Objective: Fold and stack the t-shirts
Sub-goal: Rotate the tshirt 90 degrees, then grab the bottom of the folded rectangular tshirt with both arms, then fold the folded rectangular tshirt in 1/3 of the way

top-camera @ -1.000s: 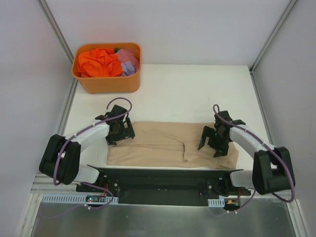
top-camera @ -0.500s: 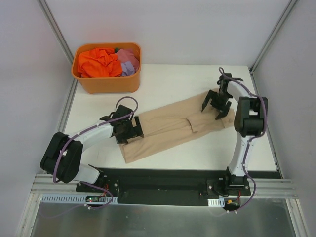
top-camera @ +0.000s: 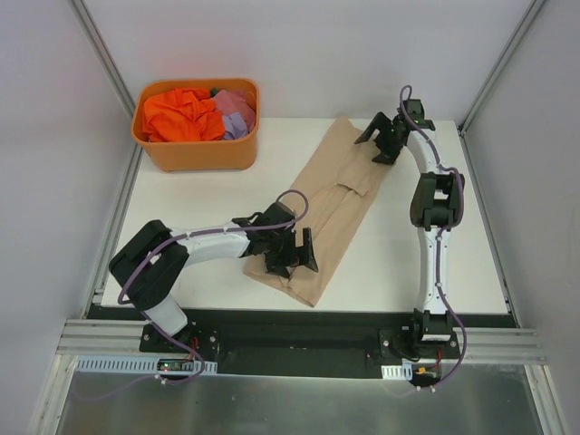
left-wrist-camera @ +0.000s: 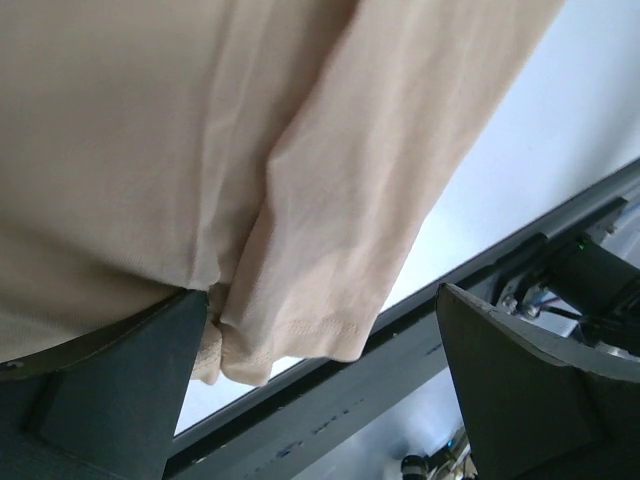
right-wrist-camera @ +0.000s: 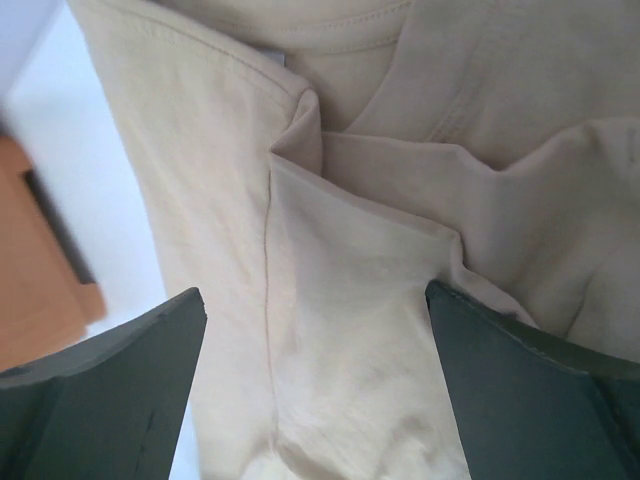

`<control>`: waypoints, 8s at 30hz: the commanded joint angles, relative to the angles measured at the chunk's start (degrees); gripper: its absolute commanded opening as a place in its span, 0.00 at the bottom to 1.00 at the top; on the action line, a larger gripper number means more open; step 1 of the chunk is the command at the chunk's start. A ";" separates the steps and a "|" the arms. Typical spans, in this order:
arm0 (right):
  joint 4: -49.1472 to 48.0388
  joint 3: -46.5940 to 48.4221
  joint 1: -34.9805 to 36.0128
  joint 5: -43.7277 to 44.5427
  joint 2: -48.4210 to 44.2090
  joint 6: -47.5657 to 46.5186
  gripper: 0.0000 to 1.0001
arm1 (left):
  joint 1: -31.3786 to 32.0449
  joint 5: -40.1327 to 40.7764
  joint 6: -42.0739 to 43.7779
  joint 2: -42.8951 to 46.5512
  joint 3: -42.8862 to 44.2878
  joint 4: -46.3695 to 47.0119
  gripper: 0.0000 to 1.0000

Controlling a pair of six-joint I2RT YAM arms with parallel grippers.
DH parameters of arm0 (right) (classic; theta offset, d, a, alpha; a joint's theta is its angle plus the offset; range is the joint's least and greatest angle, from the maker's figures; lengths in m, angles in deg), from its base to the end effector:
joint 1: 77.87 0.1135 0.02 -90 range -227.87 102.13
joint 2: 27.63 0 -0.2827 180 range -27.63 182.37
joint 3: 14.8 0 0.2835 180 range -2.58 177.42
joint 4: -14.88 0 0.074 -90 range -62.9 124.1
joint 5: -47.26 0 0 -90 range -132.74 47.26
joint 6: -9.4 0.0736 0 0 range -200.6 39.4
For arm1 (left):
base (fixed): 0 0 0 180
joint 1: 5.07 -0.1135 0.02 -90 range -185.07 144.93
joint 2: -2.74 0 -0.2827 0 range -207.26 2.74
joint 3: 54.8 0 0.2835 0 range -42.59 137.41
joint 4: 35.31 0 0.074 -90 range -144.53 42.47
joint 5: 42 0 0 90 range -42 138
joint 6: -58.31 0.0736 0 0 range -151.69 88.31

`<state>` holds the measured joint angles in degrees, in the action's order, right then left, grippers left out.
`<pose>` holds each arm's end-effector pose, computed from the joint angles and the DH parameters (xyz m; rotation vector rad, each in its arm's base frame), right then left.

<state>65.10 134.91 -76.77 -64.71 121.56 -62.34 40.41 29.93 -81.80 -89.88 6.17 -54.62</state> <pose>0.6377 0.0398 0.1524 0.1924 2.4410 0.6180 0.2396 -0.2762 0.1353 0.0435 2.7365 -1.0094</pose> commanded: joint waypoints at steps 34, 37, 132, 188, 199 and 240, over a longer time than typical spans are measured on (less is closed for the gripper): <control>-10.05 -33.29 10.94 3.34 -44.64 -19.48 0.95 | 13.59 2.50 11.00 12.88 -1.72 4.29 0.99; -12.59 -50.41 11.03 5.44 -56.60 -20.37 0.95 | 13.59 11.00 9.95 19.03 -6.02 -1.93 0.99; -2.66 -91.80 45.48 27.42 -89.25 -13.51 0.01 | 5.60 25.71 10.64 33.83 -9.12 -5.30 0.00; -18.66 -64.10 22.36 24.53 -51.09 -20.81 0.70 | -17.44 14.38 28.49 -11.98 30.00 -3.10 0.61; -28.75 -82.01 22.54 2.40 -67.97 -11.95 0.96 | -17.17 -3.88 22.17 1.82 15.53 3.03 0.99; -27.45 -106.03 30.19 3.68 -91.08 -5.34 0.96 | -8.12 0.48 9.24 27.22 -17.12 1.82 0.99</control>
<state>36.40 26.91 -46.78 -65.31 35.46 -67.63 31.42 24.99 -73.19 -67.06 -14.12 -44.90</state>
